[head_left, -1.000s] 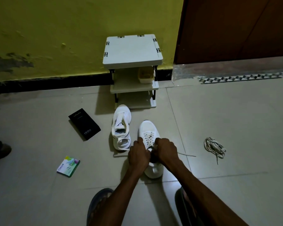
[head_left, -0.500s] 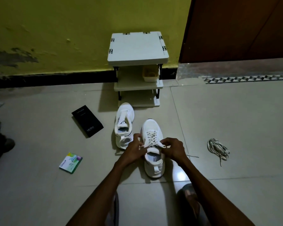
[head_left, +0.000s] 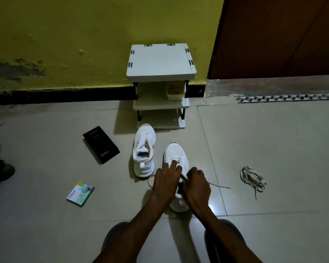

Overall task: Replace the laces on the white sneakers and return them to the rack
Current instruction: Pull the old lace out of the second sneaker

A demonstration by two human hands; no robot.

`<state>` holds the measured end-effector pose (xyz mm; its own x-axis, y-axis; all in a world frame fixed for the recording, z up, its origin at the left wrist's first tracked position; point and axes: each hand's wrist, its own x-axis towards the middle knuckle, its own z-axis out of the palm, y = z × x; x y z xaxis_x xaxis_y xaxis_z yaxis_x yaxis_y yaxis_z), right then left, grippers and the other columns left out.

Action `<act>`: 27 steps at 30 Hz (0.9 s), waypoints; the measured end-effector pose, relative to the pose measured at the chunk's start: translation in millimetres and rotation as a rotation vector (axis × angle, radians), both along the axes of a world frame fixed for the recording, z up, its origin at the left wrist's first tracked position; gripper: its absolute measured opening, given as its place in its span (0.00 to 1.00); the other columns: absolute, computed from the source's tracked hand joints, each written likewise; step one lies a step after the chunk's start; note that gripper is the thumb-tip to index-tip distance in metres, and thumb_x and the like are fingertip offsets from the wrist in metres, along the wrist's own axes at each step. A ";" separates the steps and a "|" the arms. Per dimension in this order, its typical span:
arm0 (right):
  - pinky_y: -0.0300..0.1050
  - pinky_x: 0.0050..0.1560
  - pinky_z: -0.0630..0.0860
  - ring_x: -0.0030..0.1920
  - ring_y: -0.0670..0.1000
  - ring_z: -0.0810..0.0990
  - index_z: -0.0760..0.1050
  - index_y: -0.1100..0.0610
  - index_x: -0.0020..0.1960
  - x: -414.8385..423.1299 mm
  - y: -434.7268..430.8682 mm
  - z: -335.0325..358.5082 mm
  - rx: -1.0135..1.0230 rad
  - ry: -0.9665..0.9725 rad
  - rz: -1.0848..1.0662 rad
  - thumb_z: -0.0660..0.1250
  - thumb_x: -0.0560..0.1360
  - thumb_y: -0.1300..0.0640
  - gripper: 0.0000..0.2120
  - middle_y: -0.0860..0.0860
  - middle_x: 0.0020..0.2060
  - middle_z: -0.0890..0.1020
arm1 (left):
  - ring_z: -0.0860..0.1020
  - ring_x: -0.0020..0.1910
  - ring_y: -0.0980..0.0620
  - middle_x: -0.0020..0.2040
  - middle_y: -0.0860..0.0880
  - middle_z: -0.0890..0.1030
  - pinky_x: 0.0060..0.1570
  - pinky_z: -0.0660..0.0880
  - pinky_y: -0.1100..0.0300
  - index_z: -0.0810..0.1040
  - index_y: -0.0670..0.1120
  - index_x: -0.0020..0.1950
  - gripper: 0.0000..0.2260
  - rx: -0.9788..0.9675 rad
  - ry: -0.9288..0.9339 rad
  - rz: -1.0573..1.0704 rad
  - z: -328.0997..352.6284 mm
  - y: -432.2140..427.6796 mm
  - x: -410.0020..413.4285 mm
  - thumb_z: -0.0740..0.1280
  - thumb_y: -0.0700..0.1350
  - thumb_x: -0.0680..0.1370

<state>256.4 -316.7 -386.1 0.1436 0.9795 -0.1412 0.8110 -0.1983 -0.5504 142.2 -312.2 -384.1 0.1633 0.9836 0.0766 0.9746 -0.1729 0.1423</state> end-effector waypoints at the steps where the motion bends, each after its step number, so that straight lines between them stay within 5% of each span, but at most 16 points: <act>1: 0.40 0.38 0.69 0.44 0.52 0.79 0.69 0.52 0.50 0.3 -1.0 -2.5 -0.031 0.042 -0.053 0.75 0.68 0.53 0.17 0.49 0.46 0.76 | 0.78 0.38 0.47 0.45 0.49 0.80 0.28 0.69 0.58 0.80 0.49 0.44 0.17 0.005 0.039 -0.009 0.1 0.1 1.0 0.80 0.45 0.59; 8: 0.43 0.41 0.70 0.46 0.56 0.81 0.74 0.55 0.50 2.4 -0.8 -12.8 -0.066 0.130 -0.163 0.70 0.73 0.51 0.11 0.52 0.46 0.81 | 0.77 0.45 0.46 0.49 0.46 0.78 0.38 0.72 0.54 0.81 0.45 0.46 0.13 0.072 -0.020 0.056 -2.7 -1.5 11.1 0.76 0.47 0.65; 12: 0.45 0.42 0.74 0.45 0.56 0.80 0.73 0.55 0.47 -0.9 -5.2 -13.6 -0.069 0.156 -0.216 0.72 0.70 0.52 0.11 0.52 0.45 0.80 | 0.70 0.63 0.42 0.61 0.43 0.74 0.61 0.68 0.51 0.74 0.41 0.63 0.22 -0.384 -0.682 0.578 25.7 11.9 12.5 0.62 0.54 0.75; 15: 0.43 0.40 0.70 0.45 0.56 0.81 0.74 0.57 0.48 -1.8 -8.8 -14.9 -0.124 0.157 -0.249 0.73 0.69 0.51 0.14 0.53 0.46 0.80 | 0.78 0.54 0.44 0.58 0.42 0.80 0.46 0.74 0.58 0.78 0.45 0.61 0.26 -0.615 -0.953 0.732 39.8 17.4 9.0 0.62 0.58 0.69; 18: 0.42 0.39 0.70 0.43 0.55 0.80 0.73 0.58 0.47 -0.4 -10.6 -15.0 -0.165 0.144 -0.262 0.74 0.71 0.52 0.13 0.54 0.45 0.81 | 0.82 0.42 0.50 0.46 0.46 0.84 0.35 0.74 0.64 0.83 0.44 0.49 0.17 -0.720 -0.943 0.701 49.8 17.3 11.7 0.65 0.50 0.66; 22: 0.43 0.40 0.71 0.41 0.54 0.78 0.73 0.58 0.48 0.3 -10.4 -13.1 -0.193 0.120 -0.257 0.73 0.72 0.53 0.13 0.55 0.47 0.81 | 0.82 0.48 0.47 0.51 0.45 0.84 0.50 0.80 0.55 0.81 0.44 0.51 0.18 -0.706 -0.919 0.679 55.5 24.1 15.6 0.66 0.50 0.64; 27: 0.45 0.46 0.73 0.52 0.55 0.80 0.71 0.56 0.57 -2.9 -8.7 -12.4 -0.220 -0.043 -0.155 0.71 0.74 0.50 0.17 0.54 0.54 0.78 | 0.75 0.61 0.40 0.61 0.40 0.78 0.50 0.72 0.56 0.76 0.41 0.60 0.15 -0.544 -0.479 0.490 55.6 25.1 26.7 0.62 0.48 0.78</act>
<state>253.5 -325.4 -398.5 0.2995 0.8920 -0.3386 0.7833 -0.4325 -0.4464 168.9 -287.1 -328.5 -0.2174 0.8545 -0.4718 0.7357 0.4611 0.4961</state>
